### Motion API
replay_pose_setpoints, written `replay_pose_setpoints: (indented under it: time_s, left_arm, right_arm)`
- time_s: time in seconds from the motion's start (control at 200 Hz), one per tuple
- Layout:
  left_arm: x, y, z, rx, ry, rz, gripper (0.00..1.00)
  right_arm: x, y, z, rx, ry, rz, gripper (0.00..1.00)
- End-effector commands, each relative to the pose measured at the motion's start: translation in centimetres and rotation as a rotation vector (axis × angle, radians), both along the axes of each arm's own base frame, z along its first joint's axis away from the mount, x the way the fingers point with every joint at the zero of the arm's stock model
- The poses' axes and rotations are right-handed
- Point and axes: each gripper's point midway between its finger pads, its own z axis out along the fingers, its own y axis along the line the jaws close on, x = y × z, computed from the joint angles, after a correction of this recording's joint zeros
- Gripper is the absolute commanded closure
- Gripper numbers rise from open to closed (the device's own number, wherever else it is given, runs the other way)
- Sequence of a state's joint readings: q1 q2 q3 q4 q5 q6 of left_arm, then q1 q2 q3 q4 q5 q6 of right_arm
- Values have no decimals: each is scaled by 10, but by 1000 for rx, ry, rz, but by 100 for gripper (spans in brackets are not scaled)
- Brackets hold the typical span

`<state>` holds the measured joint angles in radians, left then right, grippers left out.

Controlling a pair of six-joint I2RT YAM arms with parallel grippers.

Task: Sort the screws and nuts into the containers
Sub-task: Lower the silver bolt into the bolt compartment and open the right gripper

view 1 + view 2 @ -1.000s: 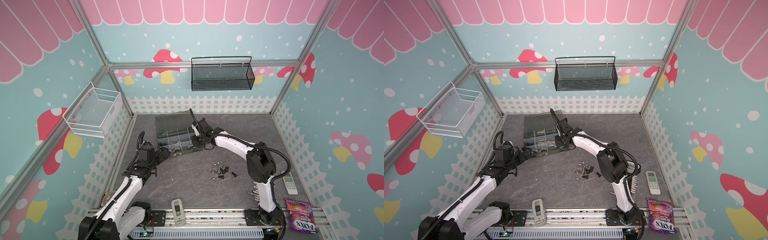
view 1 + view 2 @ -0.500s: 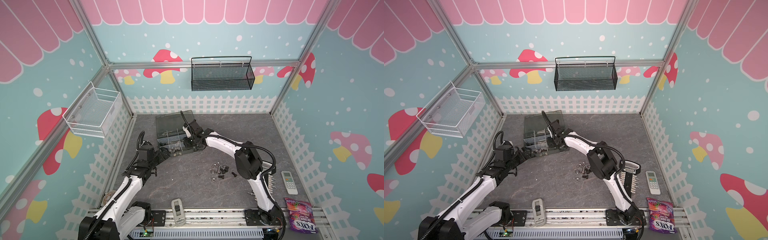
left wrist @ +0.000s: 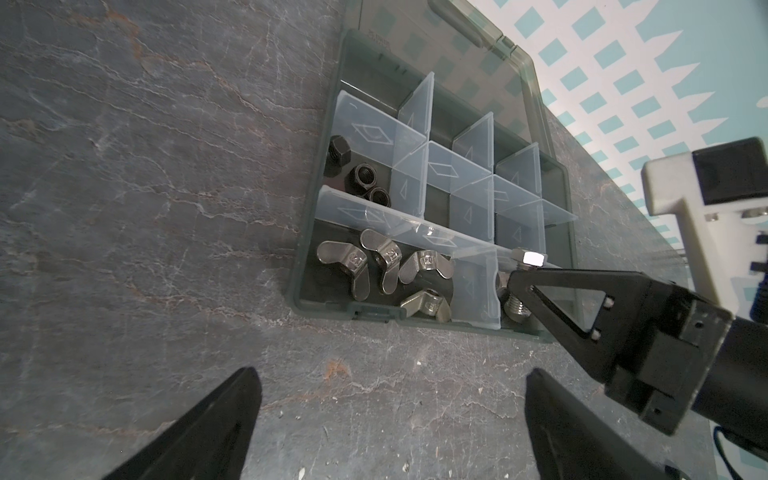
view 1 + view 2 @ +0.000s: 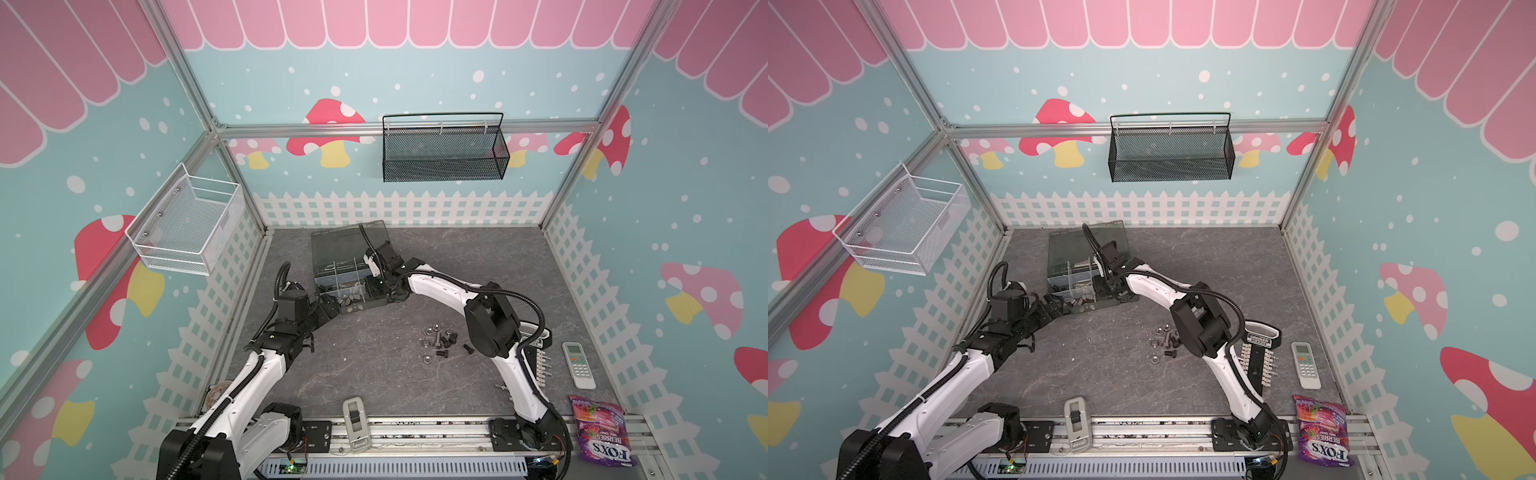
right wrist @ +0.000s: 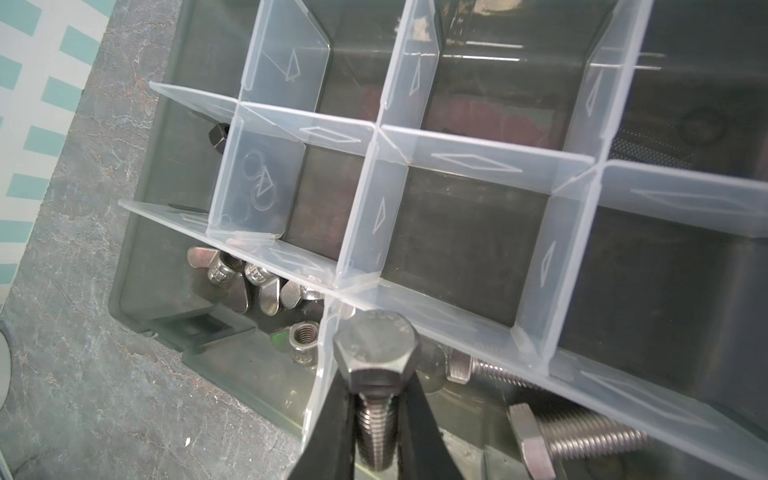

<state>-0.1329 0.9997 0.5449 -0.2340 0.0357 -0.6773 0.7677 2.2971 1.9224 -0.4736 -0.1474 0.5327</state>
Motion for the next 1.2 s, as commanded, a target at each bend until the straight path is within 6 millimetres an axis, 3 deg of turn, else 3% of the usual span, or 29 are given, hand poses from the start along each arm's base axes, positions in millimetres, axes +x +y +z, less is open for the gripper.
replay_pose_setpoints:
  time_s: [0.0, 0.17, 0.385, 0.52, 1.031, 1.196]
  left_arm:
    - [5, 1, 11, -11, -33, 10, 0]
    - [5, 1, 11, -9, -31, 10, 0]
    - [5, 1, 10, -11, -28, 9, 0]
    - [5, 1, 10, -13, -28, 7, 0]
    - [2, 2, 10, -4, -28, 10, 0]
    - [2, 2, 9, -5, -27, 9, 0]
  right_arm:
    - [-3, 3, -16, -35, 16, -6, 85]
    - [-2, 1, -4, -49, -24, -2, 85]
    - [-7, 4, 25, -48, -93, -6, 86]
    - [-10, 3, 31, -52, -107, -20, 85]
    - [-18, -7, 4, -82, -42, -61, 85]
    - [-17, -3, -4, -80, -34, -49, 81]
